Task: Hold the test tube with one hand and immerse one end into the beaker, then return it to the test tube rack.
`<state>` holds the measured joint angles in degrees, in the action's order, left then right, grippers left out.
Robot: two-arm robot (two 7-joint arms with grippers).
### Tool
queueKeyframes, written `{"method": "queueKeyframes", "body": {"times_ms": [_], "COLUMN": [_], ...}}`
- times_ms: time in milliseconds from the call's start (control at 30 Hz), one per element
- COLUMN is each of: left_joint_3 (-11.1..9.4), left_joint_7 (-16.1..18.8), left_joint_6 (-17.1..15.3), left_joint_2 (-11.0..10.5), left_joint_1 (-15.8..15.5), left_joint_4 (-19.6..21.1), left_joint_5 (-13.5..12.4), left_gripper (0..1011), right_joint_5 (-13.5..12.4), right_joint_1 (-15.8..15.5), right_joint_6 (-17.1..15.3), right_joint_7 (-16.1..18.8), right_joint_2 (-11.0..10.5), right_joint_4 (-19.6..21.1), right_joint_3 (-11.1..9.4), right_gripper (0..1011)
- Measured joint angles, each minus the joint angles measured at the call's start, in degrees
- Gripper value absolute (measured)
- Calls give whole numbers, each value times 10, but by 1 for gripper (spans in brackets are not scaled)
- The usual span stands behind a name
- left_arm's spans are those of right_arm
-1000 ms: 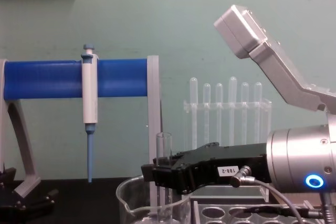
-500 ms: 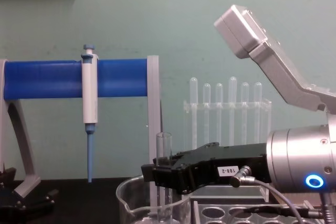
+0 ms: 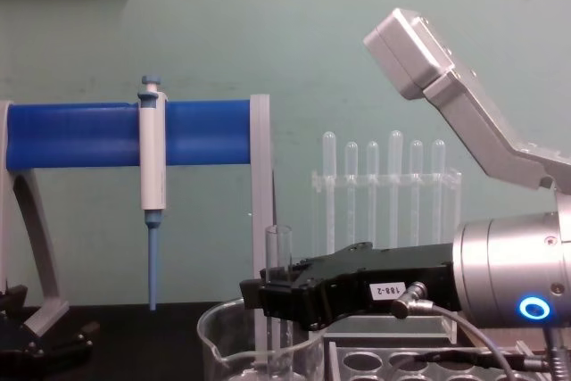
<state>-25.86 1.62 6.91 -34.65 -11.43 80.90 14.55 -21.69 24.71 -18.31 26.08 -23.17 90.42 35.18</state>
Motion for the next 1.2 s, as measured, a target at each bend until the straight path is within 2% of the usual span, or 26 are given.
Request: {"method": "queueKeyframes", "body": {"times_ms": [667, 867, 1200], "left_joint_3": [0, 0, 0], "left_joint_7": [0, 0, 0], "left_joint_6": [0, 0, 0], "left_joint_2": [0, 0, 0], "left_joint_1": [0, 0, 0], "left_joint_4": [0, 0, 0], "left_joint_5": [0, 0, 0], "left_gripper": [1000, 1000, 1000], "right_joint_5": [2, 1, -22], "right_joint_1": [-2, -5, 9], "right_joint_6": [0, -3, -23], "right_joint_7": [-2, -8, -4], "right_joint_2": [1, 2, -8], "right_joint_4": [2, 27, 75], "right_joint_3": [-2, -16, -35], "right_gripper": [228, 228, 228]}}
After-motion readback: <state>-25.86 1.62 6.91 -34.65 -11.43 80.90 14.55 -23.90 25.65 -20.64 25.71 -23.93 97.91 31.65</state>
